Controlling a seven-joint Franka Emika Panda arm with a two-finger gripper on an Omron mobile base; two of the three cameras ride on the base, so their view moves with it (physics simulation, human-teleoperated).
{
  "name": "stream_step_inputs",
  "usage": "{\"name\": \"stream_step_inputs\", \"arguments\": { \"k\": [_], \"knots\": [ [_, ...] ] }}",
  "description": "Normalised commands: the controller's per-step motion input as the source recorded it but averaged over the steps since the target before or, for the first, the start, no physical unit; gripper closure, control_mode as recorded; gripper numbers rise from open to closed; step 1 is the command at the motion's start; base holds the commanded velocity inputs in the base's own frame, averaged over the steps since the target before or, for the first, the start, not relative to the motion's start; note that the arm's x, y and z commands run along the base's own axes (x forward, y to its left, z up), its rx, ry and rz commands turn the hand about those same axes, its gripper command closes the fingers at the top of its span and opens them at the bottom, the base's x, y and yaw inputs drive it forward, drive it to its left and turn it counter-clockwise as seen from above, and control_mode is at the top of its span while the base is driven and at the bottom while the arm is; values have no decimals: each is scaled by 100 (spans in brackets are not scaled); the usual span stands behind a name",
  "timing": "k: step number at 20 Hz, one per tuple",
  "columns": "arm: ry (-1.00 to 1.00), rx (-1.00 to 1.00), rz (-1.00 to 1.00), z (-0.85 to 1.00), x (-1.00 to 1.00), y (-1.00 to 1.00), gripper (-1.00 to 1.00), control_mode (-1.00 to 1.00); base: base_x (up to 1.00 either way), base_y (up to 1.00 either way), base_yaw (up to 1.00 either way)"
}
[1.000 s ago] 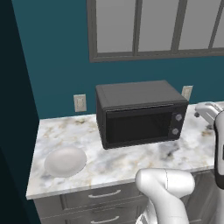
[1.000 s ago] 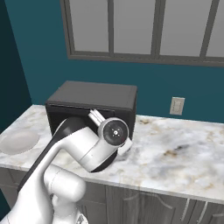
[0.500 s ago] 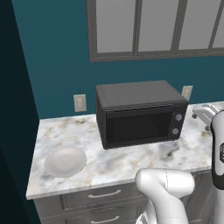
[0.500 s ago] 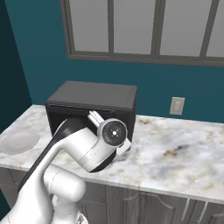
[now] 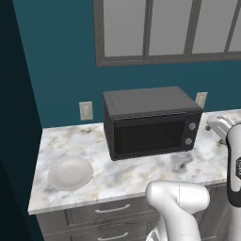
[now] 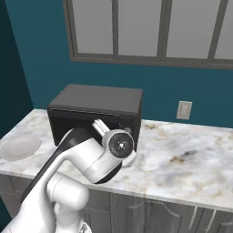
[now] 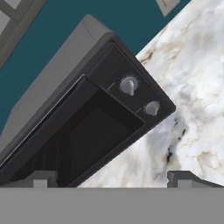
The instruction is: Pull the toaster oven rack outwards. Pick up the baguette from the plate and place it on the toaster oven rack. Close the toaster oven door fully and set the temperature to the lowest setting.
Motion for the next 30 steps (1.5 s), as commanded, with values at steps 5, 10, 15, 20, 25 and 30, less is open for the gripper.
{"name": "stream_step_inputs", "arguments": {
  "k": [5, 10, 15, 20, 25, 30],
  "knots": [
    [0, 5, 0, -1, 15, 0, -100, -100, 0, 0, 0],
    [0, 7, 0, 0, 16, -4, -100, -100, 0, 0, 0],
    [0, 7, 0, -7, 10, -11, -100, -100, 0, 0, 0],
    [0, 2, 0, -11, 13, -3, -100, -100, 0, 0, 0],
    [0, 0, 0, -10, 22, 0, -100, -100, 0, 0, 0],
    [0, 0, 0, -7, 20, 0, -100, -100, 0, 0, 0]
  ]
}}
